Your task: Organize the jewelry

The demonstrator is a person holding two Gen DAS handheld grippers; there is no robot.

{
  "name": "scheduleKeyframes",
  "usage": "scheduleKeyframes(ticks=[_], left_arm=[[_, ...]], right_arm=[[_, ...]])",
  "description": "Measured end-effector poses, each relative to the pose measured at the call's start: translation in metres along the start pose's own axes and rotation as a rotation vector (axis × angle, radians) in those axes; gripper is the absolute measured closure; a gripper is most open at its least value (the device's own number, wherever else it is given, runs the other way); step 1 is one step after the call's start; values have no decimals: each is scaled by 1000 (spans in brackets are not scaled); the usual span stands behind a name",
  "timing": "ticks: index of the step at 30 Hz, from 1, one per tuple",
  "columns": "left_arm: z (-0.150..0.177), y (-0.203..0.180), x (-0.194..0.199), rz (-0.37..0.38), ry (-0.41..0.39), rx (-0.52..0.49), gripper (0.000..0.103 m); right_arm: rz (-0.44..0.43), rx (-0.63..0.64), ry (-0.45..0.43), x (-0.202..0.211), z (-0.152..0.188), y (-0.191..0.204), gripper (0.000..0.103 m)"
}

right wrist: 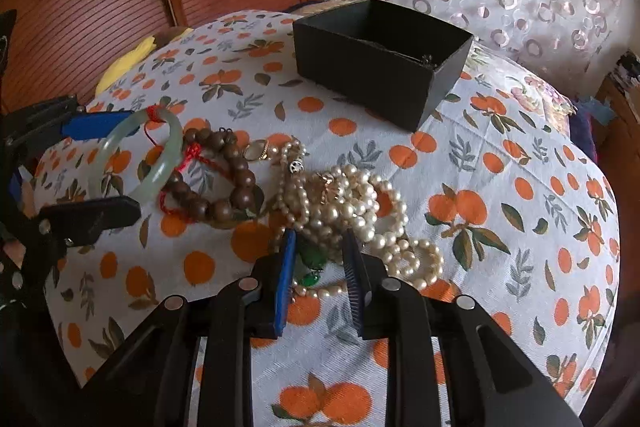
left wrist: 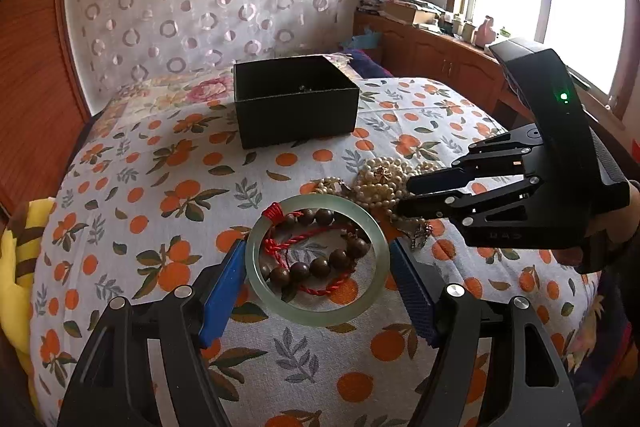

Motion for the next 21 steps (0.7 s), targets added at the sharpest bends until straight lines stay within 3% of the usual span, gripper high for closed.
scheduleKeyframes(ticks=[9, 12, 21], left_arm=[[-3, -3, 2, 8, -5, 2, 34], [-3, -3, 3, 12, -7, 9, 34], [-5, -8, 4, 18, -12, 4, 34]], right_arm=[[39, 10, 5, -3, -3, 4, 85], [14, -32, -29, 9, -3, -1, 98], [10, -58, -93, 40, -5, -6, 98]])
Point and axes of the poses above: each gripper's, at about its wrist camera, not at the fingertips, and x roughly against the way its jaws point, y to its left, z to its underside, the point moved 4 cm from there along -x, roughly the way its jaws point, and after that the axes turned 2 degrees about -x, right-handed, at the moved point
